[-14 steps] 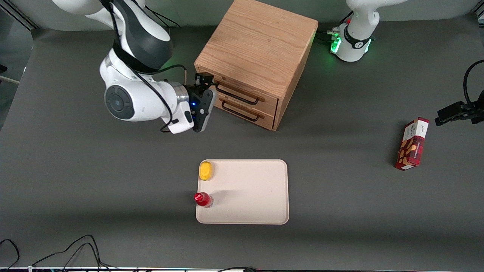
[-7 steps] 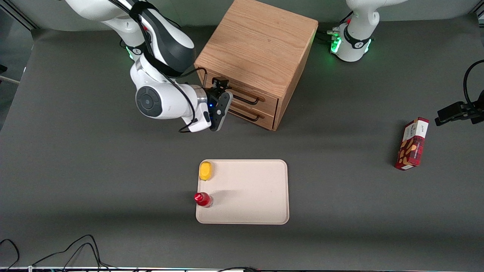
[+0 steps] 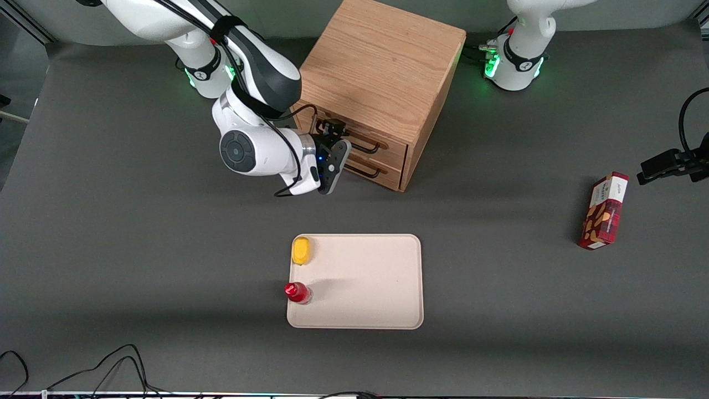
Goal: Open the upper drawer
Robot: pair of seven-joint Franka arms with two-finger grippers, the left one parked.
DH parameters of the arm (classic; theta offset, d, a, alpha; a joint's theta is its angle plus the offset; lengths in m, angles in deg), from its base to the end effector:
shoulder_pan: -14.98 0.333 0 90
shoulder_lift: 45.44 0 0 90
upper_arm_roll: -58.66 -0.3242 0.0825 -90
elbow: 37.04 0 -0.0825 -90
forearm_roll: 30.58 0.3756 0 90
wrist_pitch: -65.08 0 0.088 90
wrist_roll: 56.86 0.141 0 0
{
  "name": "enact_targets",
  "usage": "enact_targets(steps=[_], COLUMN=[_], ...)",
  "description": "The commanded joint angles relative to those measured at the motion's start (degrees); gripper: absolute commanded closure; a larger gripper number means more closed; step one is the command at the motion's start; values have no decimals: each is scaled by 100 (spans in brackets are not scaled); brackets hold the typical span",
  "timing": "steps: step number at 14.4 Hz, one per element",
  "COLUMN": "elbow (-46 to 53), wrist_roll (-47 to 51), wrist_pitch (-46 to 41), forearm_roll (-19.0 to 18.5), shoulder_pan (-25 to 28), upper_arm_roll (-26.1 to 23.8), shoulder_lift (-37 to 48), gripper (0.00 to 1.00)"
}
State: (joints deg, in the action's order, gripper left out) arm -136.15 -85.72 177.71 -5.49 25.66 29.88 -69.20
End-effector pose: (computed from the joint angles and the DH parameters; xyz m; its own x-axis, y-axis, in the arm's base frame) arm 0.4801 0.4142 0.3523 0.5879 0.8039 0.0903 0.6968 -0.4465 -0.5613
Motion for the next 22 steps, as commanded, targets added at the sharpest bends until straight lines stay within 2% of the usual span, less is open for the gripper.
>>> enact_targets(steps=[1, 5, 10, 14, 19, 22], elbow=[50, 251, 752, 1253, 1674, 2228], wrist_roll=[170, 179, 170, 127, 109, 109], wrist_pitch=[259, 330, 234, -205, -363, -697], forearm_roll=[-284, -477, -496, -513, -522, -680], shoulder_pan=[75, 13, -75, -101, -101, -110], upper_arm_roll=[-14, -6, 117, 390, 662, 812], shoulder_lift=[-207, -445, -682, -910, -1182, -1516], gripper=[0, 0, 0, 0, 0, 0])
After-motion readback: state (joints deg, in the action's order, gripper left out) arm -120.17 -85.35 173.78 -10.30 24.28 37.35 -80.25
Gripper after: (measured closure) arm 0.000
